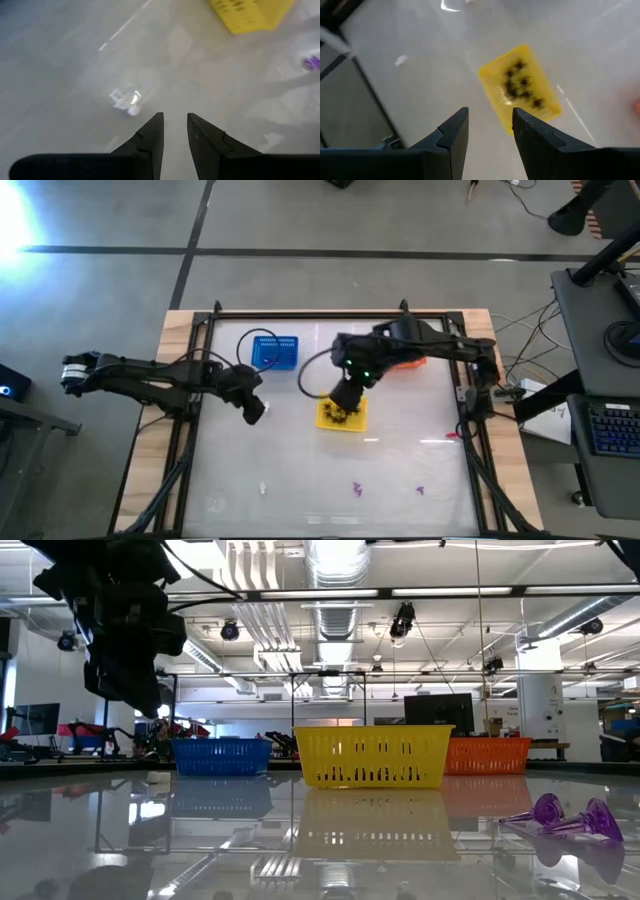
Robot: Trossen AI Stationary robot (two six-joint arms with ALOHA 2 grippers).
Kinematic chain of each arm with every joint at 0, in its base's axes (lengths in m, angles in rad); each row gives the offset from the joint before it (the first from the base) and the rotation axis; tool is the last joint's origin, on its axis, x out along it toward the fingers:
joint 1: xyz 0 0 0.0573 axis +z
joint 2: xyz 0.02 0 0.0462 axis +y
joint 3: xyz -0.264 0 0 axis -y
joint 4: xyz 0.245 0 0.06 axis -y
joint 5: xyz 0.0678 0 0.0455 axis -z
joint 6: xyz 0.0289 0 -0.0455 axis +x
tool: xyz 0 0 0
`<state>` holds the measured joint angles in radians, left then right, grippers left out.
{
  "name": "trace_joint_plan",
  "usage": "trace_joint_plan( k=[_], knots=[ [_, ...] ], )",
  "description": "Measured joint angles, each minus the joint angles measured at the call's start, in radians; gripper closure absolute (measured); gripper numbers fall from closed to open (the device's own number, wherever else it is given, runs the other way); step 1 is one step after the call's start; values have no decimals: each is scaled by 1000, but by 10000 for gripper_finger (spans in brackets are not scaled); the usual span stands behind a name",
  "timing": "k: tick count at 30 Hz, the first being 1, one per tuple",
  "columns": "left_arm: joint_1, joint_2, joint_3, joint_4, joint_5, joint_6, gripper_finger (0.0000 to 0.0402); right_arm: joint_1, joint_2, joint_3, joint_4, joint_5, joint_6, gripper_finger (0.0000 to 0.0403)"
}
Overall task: Sort Halloween decoration
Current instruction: Put the white skeleton toy into the orange bin
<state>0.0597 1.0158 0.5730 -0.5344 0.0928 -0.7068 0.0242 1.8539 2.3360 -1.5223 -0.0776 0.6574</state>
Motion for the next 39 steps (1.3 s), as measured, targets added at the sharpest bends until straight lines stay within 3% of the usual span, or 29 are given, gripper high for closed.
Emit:
trace_joint_plan(
  k=[7,14,18,21,30,39],
  knots=[
    [0,35,30,0,23,29,333,91,-48,0,0,7,91,261],
    [0,103,58,3,23,29,311,169,-61,0,-11,90,122,261],
    [0,157,61,-28,-84,23,282,208,-62,0,-25,107,146,264],
    [0,209,57,-31,-103,-47,272,233,-62,0,-27,107,156,264],
    [0,364,55,-27,-104,-91,270,288,-62,0,-32,125,196,268],
    [0,423,64,35,-106,-96,270,294,-62,0,-42,134,206,269]
  ],
)
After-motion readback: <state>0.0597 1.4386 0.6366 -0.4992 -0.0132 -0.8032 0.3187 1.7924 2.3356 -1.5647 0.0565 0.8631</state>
